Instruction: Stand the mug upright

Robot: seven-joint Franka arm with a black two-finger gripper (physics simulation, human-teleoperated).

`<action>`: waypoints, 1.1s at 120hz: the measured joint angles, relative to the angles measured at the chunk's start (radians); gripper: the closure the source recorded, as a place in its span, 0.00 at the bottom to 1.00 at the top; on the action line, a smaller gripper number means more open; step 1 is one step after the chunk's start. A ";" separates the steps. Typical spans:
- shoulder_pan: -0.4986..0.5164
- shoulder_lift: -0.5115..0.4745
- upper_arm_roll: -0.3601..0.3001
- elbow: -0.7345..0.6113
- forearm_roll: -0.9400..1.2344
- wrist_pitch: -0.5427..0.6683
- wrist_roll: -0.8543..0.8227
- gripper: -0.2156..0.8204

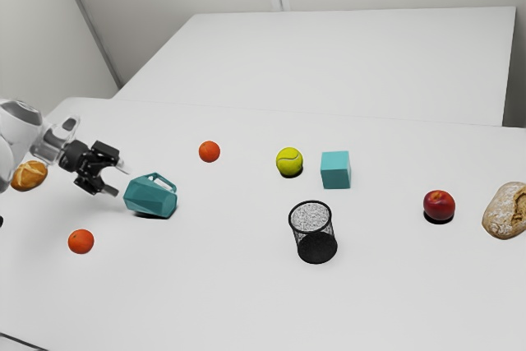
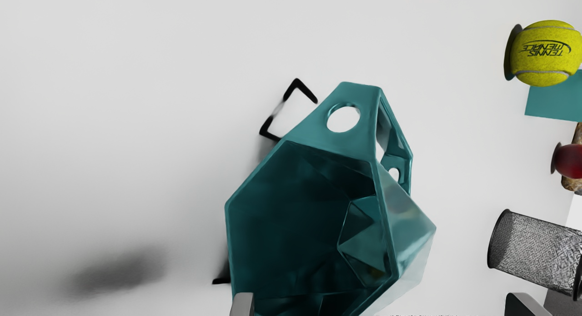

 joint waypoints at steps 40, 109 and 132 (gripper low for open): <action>-0.001 -0.001 -0.001 -0.073 -0.161 -0.055 0.200 0.21; -0.018 -0.017 -0.023 -0.126 -0.204 -0.045 0.366 0.82; -0.025 -0.034 -0.023 -0.126 -0.204 -0.036 0.392 0.92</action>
